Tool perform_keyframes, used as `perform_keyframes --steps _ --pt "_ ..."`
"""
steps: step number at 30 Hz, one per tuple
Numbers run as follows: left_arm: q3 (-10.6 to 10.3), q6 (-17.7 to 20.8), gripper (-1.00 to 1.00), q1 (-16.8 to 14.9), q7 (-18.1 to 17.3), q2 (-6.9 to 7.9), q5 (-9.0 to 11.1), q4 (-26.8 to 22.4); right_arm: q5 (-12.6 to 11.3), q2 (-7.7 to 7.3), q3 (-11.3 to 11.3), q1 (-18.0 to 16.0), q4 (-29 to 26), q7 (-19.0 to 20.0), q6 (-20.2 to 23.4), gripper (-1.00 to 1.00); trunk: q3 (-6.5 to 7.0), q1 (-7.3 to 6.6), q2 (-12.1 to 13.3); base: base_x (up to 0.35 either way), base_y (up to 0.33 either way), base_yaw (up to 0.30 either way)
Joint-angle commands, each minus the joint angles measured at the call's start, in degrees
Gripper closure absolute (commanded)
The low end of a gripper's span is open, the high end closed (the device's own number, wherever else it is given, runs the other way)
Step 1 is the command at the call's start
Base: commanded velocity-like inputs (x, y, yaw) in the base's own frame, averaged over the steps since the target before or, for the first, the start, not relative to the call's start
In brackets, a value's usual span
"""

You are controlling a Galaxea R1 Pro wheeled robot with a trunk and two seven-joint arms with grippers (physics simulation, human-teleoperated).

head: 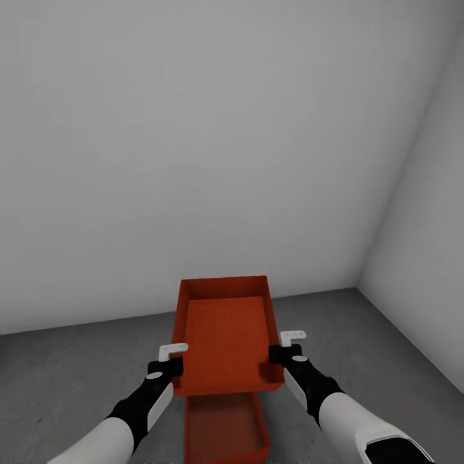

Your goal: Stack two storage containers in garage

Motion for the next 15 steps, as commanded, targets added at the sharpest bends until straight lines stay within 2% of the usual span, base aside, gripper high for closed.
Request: perform_keyframes --steps 1,15 --pt "0.6 0.4 1.00 0.0 0.8 0.07 4.1 0.0 -0.5 -0.03 -1.6 -0.1 -0.3 -0.2 -1.0 1.00 -0.21 0.03 -0.1 0.000 0.000 0.000" --pt "0.7 0.4 1.00 0.0 0.8 0.16 4.1 0.0 -0.5 -0.03 -1.6 -0.1 -0.3 -0.2 -1.0 1.00 -1.51 0.03 -0.1 0.000 0.000 0.000"
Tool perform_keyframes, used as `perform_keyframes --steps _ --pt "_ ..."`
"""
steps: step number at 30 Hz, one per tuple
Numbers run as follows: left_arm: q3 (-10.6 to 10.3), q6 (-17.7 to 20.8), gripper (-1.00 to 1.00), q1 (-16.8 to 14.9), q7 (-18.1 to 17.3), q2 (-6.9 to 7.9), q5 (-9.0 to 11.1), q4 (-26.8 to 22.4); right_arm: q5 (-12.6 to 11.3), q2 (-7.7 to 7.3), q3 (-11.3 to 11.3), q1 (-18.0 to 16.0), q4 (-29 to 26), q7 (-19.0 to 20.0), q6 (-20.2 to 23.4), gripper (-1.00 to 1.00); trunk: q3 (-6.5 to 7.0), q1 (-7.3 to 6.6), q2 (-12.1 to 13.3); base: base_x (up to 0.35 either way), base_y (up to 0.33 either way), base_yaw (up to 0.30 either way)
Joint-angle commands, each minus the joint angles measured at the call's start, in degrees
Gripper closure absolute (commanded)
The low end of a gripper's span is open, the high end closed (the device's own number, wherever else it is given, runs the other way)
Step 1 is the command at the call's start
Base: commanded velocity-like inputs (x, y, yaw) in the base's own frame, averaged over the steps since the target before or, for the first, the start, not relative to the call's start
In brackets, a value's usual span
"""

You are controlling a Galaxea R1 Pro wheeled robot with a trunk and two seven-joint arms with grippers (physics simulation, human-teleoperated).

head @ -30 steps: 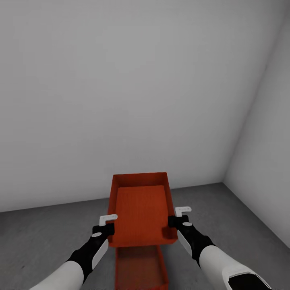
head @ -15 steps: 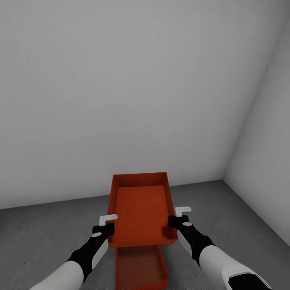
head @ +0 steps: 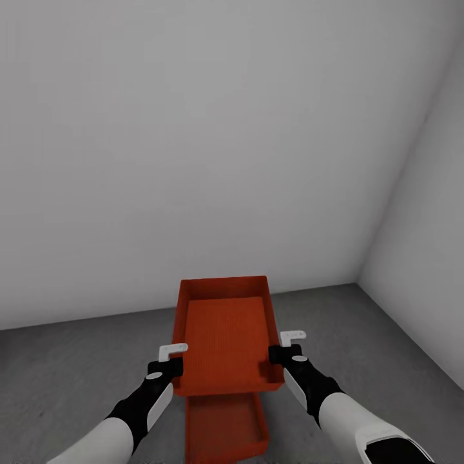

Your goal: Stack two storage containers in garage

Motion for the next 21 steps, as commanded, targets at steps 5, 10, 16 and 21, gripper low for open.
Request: perform_keyframes --steps 5,10,16,21 --pt "0.8 0.4 1.00 0.0 0.9 0.24 3.8 -0.1 -0.5 -0.05 -1.6 -0.1 -0.3 -0.2 -1.1 1.00 -0.58 0.03 -0.1 0.000 0.000 0.000" --pt "0.8 0.4 1.00 0.0 0.9 0.26 3.8 -0.1 -0.5 -0.05 -1.6 -0.1 -0.3 -0.2 -1.1 1.00 -1.04 0.03 -0.1 0.000 0.000 0.000" --pt "0.8 0.4 1.00 0.0 0.9 0.26 3.8 -0.1 -0.5 -0.05 -1.6 0.0 -0.3 -0.2 -1.1 1.00 -1.59 0.03 -0.1 0.000 0.000 0.000" --pt "0.7 0.4 1.00 0.0 0.9 0.26 3.8 -0.1 -0.5 -0.05 -1.6 0.0 -0.3 -0.2 -1.1 1.00 -2.06 0.03 -0.1 0.000 0.000 0.000"
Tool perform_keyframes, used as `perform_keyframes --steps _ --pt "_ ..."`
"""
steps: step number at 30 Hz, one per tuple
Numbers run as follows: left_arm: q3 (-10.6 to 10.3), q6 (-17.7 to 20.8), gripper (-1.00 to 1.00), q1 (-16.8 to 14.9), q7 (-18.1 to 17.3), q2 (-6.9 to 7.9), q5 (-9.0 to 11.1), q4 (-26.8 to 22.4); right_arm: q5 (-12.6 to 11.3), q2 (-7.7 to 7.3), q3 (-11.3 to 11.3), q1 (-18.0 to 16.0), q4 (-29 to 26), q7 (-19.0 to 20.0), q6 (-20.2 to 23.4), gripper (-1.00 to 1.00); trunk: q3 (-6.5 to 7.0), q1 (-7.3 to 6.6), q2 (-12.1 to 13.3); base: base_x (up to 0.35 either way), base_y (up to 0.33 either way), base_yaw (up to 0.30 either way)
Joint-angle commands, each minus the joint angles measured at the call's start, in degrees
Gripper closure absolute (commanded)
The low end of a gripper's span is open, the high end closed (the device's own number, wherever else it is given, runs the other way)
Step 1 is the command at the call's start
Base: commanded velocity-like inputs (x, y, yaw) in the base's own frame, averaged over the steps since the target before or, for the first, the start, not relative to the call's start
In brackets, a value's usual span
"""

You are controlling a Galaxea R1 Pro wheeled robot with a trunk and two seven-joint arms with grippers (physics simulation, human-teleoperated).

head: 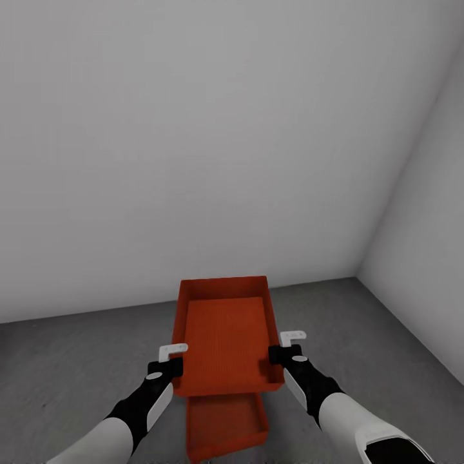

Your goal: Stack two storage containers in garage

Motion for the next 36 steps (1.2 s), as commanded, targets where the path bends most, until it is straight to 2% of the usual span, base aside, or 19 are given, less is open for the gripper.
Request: perform_keyframes --steps 1,36 --pt "1.5 0.4 1.00 0.0 0.8 0.09 3.0 -0.1 -0.6 -0.05 -1.6 -0.1 -0.3 -0.3 -1.2 1.00 -0.21 0.03 -0.1 0.000 0.000 0.000" --pt "1.5 0.4 1.00 0.0 0.8 0.09 3.0 -0.1 -0.6 -0.05 -1.6 -0.1 -0.3 -0.3 -1.2 1.00 -3.44 0.03 -0.1 0.000 0.000 0.000"
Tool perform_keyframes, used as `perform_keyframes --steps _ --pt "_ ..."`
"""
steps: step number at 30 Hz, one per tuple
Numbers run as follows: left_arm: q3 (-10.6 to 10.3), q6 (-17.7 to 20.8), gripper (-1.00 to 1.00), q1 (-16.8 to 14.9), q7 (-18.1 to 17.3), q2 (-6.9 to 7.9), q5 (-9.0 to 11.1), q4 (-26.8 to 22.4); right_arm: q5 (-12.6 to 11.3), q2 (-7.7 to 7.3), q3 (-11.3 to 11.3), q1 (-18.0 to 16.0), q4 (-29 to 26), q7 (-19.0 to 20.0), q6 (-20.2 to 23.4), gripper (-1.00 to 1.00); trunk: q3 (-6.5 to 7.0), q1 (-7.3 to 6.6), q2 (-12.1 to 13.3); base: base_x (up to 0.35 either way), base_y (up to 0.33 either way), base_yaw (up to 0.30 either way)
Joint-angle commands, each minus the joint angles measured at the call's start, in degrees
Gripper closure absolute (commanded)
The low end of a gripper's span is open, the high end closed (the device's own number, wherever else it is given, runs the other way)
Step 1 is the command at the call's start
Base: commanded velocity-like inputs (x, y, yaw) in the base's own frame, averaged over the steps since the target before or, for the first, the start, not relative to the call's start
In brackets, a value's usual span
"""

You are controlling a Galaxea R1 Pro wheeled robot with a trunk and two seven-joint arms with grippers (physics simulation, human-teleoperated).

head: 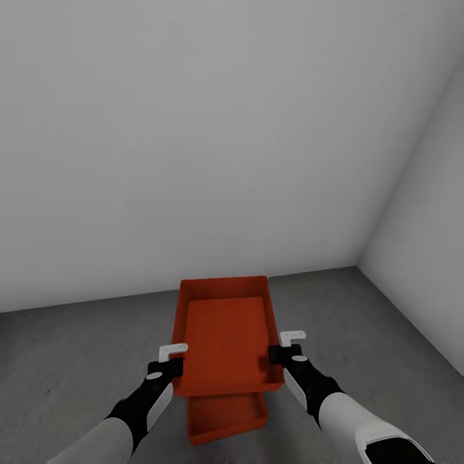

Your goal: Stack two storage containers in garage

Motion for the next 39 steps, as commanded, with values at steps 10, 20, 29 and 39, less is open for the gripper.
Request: perform_keyframes --steps 10,20,29,39 --pt "1.5 0.4 1.00 0.0 0.8 0.09 2.9 -0.1 -0.6 -0.05 -1.6 -0.1 -0.3 -0.3 -1.2 1.00 -1.03 0.03 -0.1 0.000 0.000 0.000" --pt "1.5 0.4 1.00 0.0 0.8 0.09 2.9 -0.1 -0.6 -0.05 -1.6 -0.1 -0.3 -0.3 -1.2 1.00 -1.95 0.03 -0.1 0.000 0.000 0.000" --pt "1.5 0.4 1.00 0.0 0.8 0.09 2.9 0.2 -0.6 -0.05 -1.6 -0.1 -0.3 -0.3 -1.2 1.00 -2.78 0.03 -0.1 0.000 0.000 0.000" --pt "1.5 0.4 1.00 0.0 0.8 0.09 2.9 0.3 -0.6 -0.05 -1.6 0.0 -0.3 -0.3 -1.2 1.00 -3.71 0.03 -0.1 0.000 0.000 0.000"
